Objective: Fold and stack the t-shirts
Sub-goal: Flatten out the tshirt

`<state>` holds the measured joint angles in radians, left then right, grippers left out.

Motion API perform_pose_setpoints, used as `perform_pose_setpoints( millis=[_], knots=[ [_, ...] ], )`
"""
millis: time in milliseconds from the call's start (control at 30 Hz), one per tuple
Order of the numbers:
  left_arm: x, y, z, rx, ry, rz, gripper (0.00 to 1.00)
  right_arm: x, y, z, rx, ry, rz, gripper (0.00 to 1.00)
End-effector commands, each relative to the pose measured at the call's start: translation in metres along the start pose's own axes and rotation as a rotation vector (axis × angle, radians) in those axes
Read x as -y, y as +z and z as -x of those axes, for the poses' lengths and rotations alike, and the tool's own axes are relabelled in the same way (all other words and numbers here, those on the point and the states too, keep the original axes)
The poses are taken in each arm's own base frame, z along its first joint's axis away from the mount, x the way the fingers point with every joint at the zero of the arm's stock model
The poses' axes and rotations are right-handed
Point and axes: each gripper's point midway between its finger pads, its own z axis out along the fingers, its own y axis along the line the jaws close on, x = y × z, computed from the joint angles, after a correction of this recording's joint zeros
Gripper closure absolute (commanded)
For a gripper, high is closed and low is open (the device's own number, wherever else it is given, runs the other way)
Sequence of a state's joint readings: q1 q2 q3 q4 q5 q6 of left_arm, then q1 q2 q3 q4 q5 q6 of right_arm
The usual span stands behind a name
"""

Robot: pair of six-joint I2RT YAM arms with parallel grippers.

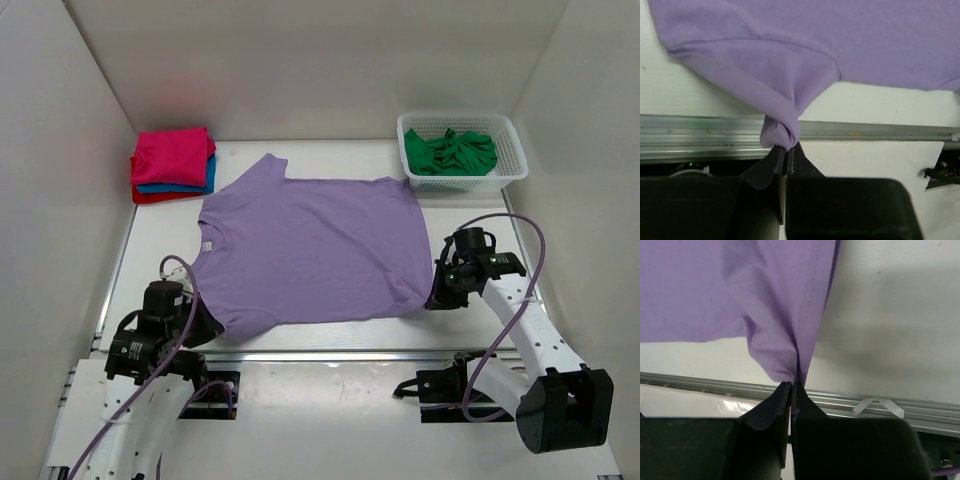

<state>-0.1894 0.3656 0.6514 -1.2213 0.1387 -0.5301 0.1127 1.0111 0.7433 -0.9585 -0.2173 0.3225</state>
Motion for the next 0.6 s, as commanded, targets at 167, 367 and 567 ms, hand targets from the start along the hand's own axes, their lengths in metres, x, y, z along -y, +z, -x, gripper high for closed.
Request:
perform_pose_setpoints(
  millis=[167, 367, 567],
  knots=[
    [0.0, -0.03, -0.004, -0.052, 0.009, 0.036, 1.0, 0.009, 0.004, -0.041, -0.114, 0.016, -0.051, 1.0],
    [0.015, -0.035, -0.006, -0.087, -0.021, -0.01, 1.0, 0.013, 0.002, -0.049, -0.137, 0.007, -0.053, 1.0],
    [0.014, -0.018, 0.034, 0.003, -0.014, 0.043, 1.0, 0.02, 0.007, -0.041, -0.175, -0.012, -0.082, 1.0]
  ],
)
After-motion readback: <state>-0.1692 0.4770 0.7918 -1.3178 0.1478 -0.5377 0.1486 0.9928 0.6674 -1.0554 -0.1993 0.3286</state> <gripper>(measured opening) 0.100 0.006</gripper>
